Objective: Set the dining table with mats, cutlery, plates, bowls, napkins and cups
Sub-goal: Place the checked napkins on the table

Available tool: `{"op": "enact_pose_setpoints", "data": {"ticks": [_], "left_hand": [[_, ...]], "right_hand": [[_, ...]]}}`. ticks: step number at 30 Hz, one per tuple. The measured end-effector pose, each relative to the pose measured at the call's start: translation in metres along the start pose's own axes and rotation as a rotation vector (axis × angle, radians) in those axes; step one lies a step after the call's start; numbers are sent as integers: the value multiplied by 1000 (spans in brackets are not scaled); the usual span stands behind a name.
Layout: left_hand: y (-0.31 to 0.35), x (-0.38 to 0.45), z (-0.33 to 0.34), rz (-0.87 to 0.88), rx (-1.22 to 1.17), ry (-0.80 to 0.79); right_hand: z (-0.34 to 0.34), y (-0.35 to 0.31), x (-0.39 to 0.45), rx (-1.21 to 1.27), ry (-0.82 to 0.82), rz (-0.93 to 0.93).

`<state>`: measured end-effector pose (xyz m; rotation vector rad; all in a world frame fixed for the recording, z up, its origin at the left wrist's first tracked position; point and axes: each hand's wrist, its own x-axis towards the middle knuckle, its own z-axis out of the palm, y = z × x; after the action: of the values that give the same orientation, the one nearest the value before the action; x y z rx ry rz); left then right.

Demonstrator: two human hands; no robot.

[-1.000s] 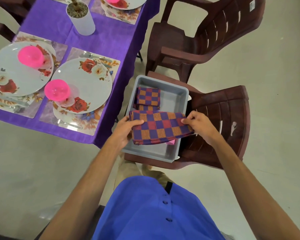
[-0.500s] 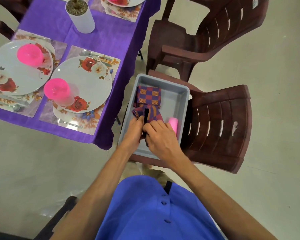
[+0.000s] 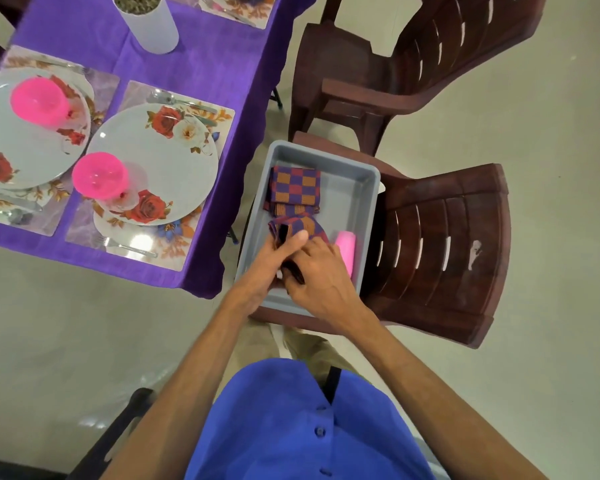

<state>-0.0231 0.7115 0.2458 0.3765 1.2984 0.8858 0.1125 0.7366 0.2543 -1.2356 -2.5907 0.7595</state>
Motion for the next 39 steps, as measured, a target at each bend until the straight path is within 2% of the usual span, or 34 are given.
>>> {"op": "enact_pose_setpoints", "data": {"ticks": [3,5,8,13,15,17,19,21,23,25,28,31,35,39], "left_hand": [[5,28,-13,5,-66,230],[8,52,-27,-4,-66,330],[2,85,-54,-25,-30,385],[-22,136,-100,-27,-49,465],[-33,154,-114,34,-41,453],[-42,166,-125,76,-28,391],[-46,173,-131,129,-7,297],[-47,178,-136,178,32,210],[-43,180,-139,198,68,166],[-37,182,-140,162,93,138],[-29,186,-138,10,80,88],[-23,191,-139,-111,215,61],[-17,191,-139,-91,210,159],[-9,189,-140,-107,180,190]], "right_hand": [[6,13,17,82,-89,-11],[10,26,33,146,-87,28],[23,59,57,213,-30,174],[86,141,116,219,-60,487],[113,165,143,275,-27,572],[126,167,163,500,-51,588],[124,154,175,858,-230,524],[121,142,181,1016,-423,441],[123,137,182,1047,-504,442],[127,135,183,1094,-451,553],[128,137,185,1086,-404,674],[124,140,184,1092,-475,688],[114,145,179,1141,-521,684],[106,151,176,1010,-581,660]]}}
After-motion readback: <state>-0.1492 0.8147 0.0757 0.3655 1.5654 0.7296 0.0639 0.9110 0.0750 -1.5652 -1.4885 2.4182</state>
